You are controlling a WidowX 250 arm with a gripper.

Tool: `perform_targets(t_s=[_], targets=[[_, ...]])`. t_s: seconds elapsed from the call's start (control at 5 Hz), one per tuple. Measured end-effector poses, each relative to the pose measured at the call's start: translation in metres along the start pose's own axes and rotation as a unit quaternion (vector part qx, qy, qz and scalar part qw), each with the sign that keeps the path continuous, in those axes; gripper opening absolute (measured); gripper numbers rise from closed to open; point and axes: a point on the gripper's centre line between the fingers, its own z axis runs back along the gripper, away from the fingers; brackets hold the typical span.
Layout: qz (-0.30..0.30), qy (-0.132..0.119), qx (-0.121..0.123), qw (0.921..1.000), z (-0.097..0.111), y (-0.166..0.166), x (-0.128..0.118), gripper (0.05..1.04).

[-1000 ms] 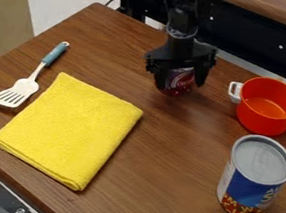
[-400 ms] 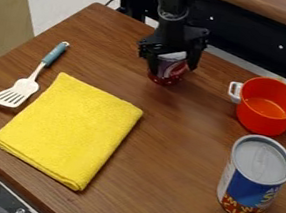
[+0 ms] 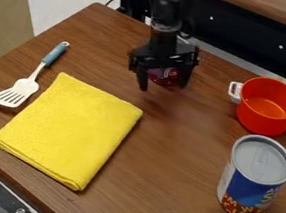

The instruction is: Pick the can from the table and put it on top left side.

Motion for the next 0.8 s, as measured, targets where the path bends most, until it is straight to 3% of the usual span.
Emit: perform_targets(t_s=[0.4, 0.6, 0.8], targets=[[-0.05, 0.006, 0.004, 0.9987, 0.019, 0.026, -0.028, 0.997], [-0.072, 0.003, 0.018, 0.9972, 0.013, 0.044, -0.031, 0.997], [-0.12, 0.006, 0.008, 0.9927, 0.011, 0.059, -0.04, 0.997]])
